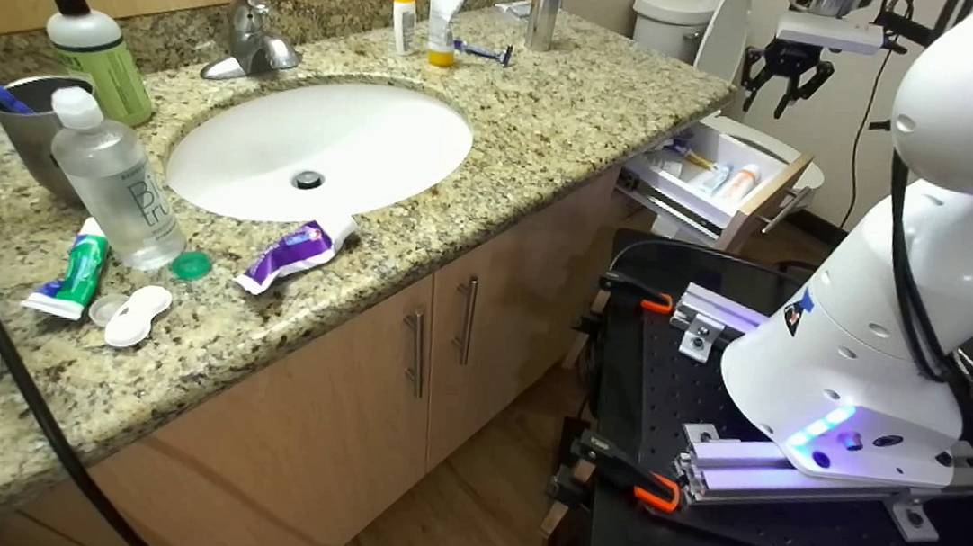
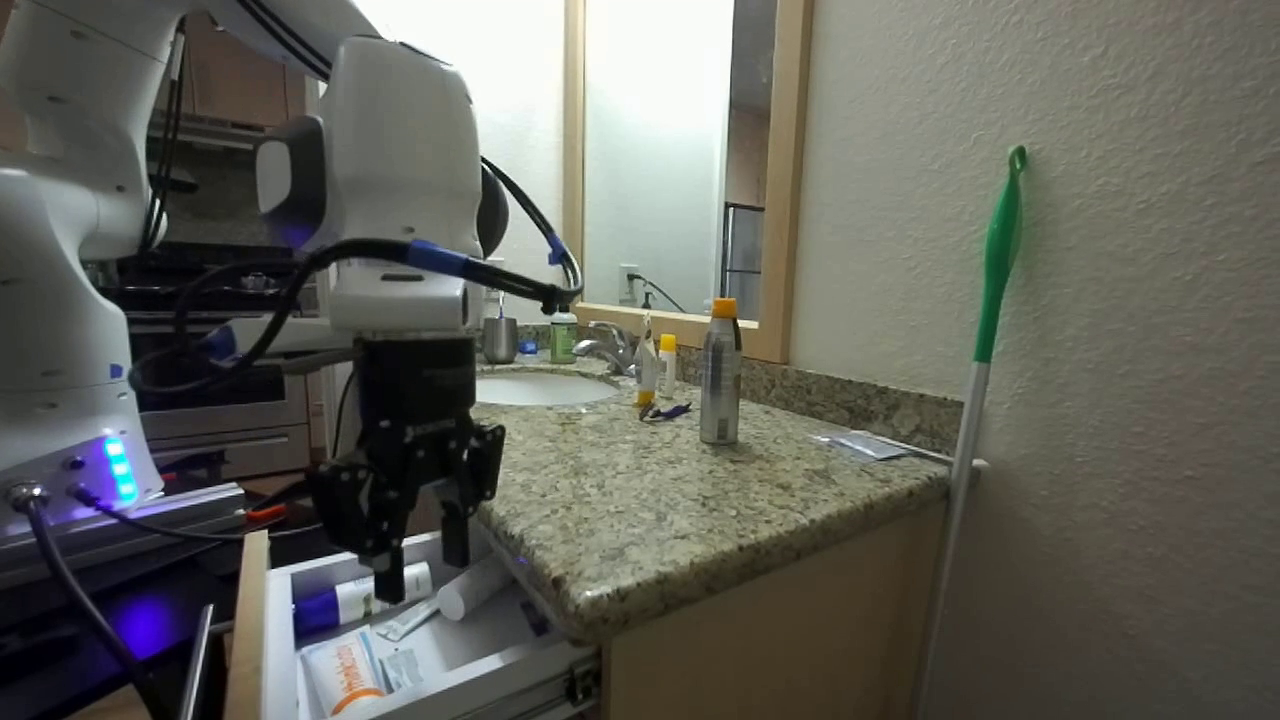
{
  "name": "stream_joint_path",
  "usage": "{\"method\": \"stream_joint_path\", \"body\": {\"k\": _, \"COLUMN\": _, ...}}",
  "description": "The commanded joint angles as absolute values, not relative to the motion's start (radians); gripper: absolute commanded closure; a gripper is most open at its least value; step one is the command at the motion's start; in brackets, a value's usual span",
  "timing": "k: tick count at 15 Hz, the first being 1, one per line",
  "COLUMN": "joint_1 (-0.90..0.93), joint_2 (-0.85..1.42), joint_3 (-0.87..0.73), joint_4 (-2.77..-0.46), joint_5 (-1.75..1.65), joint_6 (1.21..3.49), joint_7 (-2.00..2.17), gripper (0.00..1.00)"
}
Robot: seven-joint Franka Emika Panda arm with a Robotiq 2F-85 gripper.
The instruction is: Take the white and orange bottle from the drawer and place it on the counter
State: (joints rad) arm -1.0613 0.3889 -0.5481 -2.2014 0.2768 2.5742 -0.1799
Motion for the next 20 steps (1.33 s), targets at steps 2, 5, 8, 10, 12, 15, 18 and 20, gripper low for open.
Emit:
{"method": "stream_joint_path", "body": {"k": 2, "joint_1": -1.098, "joint_2": 0.304, "joint_3": -0.474, "joint_4": -2.278, "joint_5": 0.192, "joint_6": 2.441, "joint_7": -0.245, "gripper": 0.08}}
{"method": "stream_joint_path", "body": {"k": 5, "joint_1": -1.072, "joint_2": 0.329, "joint_3": -0.470, "joint_4": -2.306, "joint_5": 0.104, "joint_6": 2.386, "joint_7": -0.213, "gripper": 0.00}}
{"method": "stream_joint_path", "body": {"k": 8, "joint_1": -1.052, "joint_2": 0.351, "joint_3": -0.491, "joint_4": -2.324, "joint_5": -0.005, "joint_6": 2.376, "joint_7": -0.159, "gripper": 0.00}}
{"method": "stream_joint_path", "body": {"k": 10, "joint_1": -1.050, "joint_2": 0.345, "joint_3": -0.512, "joint_4": -2.350, "joint_5": -0.062, "joint_6": 2.417, "joint_7": -0.111, "gripper": 0.00}}
{"method": "stream_joint_path", "body": {"k": 12, "joint_1": -1.050, "joint_2": 0.345, "joint_3": -0.526, "joint_4": -2.387, "joint_5": -0.080, "joint_6": 2.535, "joint_7": -0.038, "gripper": 0.00}}
{"method": "stream_joint_path", "body": {"k": 15, "joint_1": -1.050, "joint_2": 0.382, "joint_3": -0.534, "joint_4": -2.434, "joint_5": -0.047, "joint_6": 2.774, "joint_7": 0.057, "gripper": 0.00}}
{"method": "stream_joint_path", "body": {"k": 18, "joint_1": -0.991, "joint_2": 0.486, "joint_3": -0.567, "joint_4": -2.458, "joint_5": -0.032, "joint_6": 3.002, "joint_7": 0.204, "gripper": 0.00}}
{"method": "stream_joint_path", "body": {"k": 20, "joint_1": -0.938, "joint_2": 0.574, "joint_3": -0.585, "joint_4": -2.449, "joint_5": 0.017, "joint_6": 3.088, "joint_7": 0.273, "gripper": 0.00}}
